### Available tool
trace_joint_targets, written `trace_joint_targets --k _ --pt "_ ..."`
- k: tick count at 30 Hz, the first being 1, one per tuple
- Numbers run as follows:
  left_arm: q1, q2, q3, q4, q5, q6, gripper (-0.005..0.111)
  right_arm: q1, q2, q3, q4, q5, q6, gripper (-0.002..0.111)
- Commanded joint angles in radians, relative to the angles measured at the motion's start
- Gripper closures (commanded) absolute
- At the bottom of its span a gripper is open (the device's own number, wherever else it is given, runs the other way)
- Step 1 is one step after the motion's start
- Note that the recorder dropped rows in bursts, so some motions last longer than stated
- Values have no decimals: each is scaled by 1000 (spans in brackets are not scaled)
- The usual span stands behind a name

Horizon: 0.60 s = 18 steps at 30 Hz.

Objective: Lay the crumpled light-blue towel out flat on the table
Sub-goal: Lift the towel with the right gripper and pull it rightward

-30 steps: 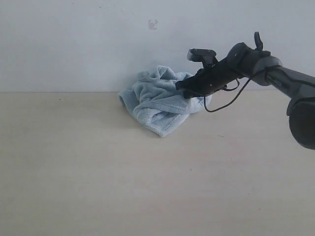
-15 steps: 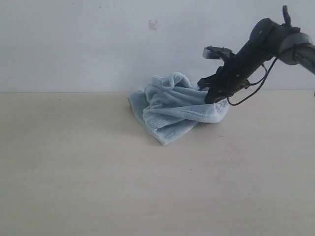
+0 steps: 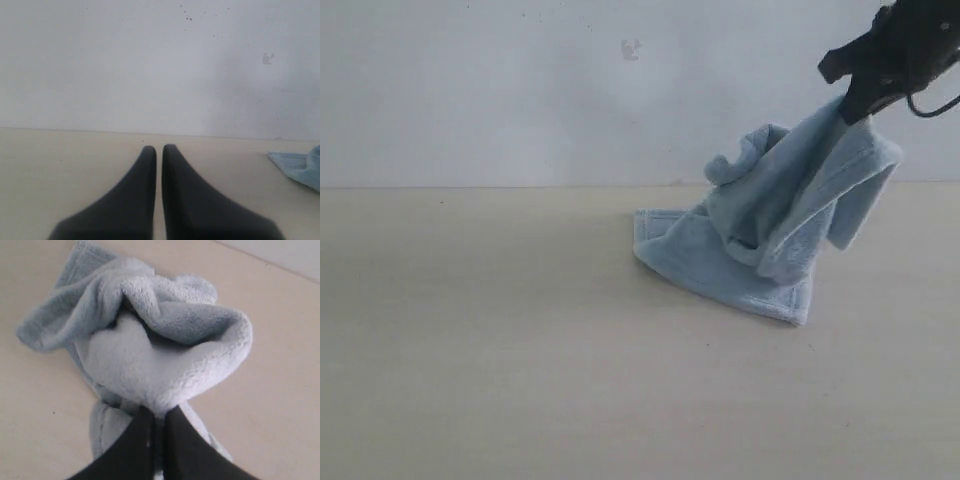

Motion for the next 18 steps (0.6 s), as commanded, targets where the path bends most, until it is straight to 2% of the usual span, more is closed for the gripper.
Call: trace_joint_targets --k 1,5,13,15,18 --pt "-7 -4 3 -3 -7 5 103 -8 -221 131 -34 -89 23 109" --pt "-7 -4 3 -3 -7 5 103 -8 -416 186 -52 -138 56 109" --pt "-7 -4 3 -3 -7 5 103 -8 -611 186 -103 -158 62 109" --pt "-7 -4 3 -3 -7 5 103 -8 -609 186 -148 -163 81 109" --pt "-7 -4 3 -3 -7 5 103 -8 -534 188 -361 -112 214 109"
